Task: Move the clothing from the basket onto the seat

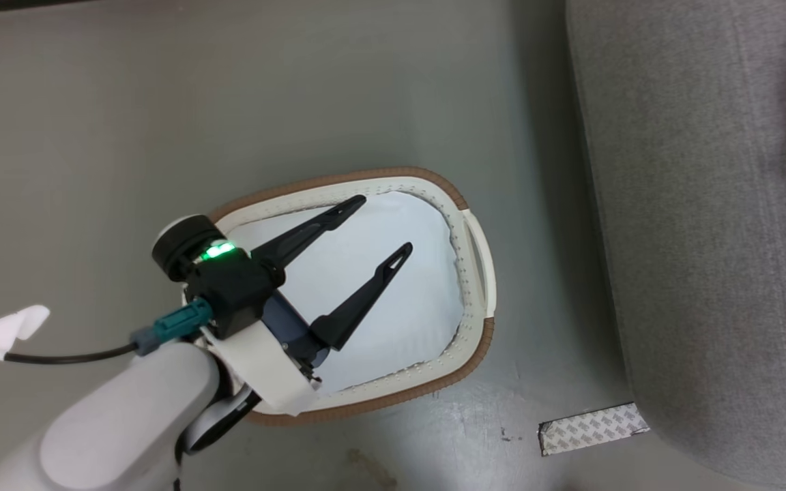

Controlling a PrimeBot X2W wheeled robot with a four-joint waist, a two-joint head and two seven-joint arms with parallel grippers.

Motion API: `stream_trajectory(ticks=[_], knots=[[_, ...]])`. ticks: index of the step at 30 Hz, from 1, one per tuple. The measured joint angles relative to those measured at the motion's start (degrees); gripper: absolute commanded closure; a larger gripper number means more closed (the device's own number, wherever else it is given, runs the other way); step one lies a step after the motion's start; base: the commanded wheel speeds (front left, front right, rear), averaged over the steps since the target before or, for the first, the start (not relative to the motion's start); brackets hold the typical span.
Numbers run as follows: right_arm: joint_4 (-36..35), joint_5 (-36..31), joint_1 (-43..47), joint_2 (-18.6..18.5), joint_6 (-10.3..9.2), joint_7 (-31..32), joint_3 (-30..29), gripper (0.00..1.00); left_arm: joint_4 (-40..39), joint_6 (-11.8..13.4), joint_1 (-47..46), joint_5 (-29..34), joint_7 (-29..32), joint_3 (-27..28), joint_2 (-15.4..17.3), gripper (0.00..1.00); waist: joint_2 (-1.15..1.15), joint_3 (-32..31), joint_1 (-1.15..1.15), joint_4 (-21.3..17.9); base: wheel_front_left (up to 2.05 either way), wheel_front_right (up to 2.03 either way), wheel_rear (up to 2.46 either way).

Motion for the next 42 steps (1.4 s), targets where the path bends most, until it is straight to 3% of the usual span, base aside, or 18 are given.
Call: stream_trajectory(ticks=[7,8,10,11,12,21,27,36,42], knots=[[5.5,-4.0,2.5,1.0,0.00,7.4,-0.3,1.00,1.1,-0.3,0.1,-0.2,-0.2,0.5,-0.1,0.00,0.00,-0.4,-0.01,0.5,0.00,0.00,0.00],[5.9,-4.3,2.7,1.1,0.00,8.4,0.2,0.95,1.3,-0.4,0.2,-0.2,-0.2,0.5,-0.3,0.00,0.00,-0.6,0.00,0.5,0.00,0.00,0.00],[6.4,-4.5,3.2,1.6,0.00,10.0,0.8,0.69,1.5,-0.4,0.3,-0.2,-0.3,0.5,-0.6,0.00,0.00,-1.3,-0.01,0.4,0.00,0.00,0.00],[6.7,-4.5,3.2,1.6,0.00,10.6,1.2,0.39,1.7,-0.4,0.4,-0.2,-0.3,0.5,-0.8,0.00,0.00,-1.6,-0.01,0.3,0.00,0.00,0.00],[6.9,-4.5,3.2,1.5,0.00,11.4,1.6,0.00,1.8,-0.4,0.5,-0.2,-0.3,0.5,-1.0,0.00,0.00,-2.0,-0.01,0.2,0.00,0.00,0.00],[7.6,-2.9,7.8,-1.9,0.00,20.1,8.4,0.00,5.4,-0.2,3.0,-1.1,-0.5,0.2,-4.1,0.00,0.00,-8.4,-0.01,-0.5,0.00,0.00,0.00],[3.7,1.2,13.7,-4.4,0.00,20.8,13.4,0.00,8.1,0.4,5.5,-2.5,-0.6,1.3,-6.6,0.00,0.00,-13.8,-0.01,-0.7,0.00,0.00,0.00],[-8.1,7.5,20.9,-5.5,0.00,17.2,22.4,0.00,12.5,2.1,12.3,-3.8,-0.6,8.9,-10.3,0.00,0.00,-25.2,-0.03,-0.2,0.00,0.00,0.00],[-10.9,9.5,22.1,-2.4,0.00,10.5,26.3,0.00,14.6,3.7,17.7,-3.8,-0.6,17.4,-11.8,0.00,0.00,-31.9,-0.03,1.3,0.00,0.00,0.00]])
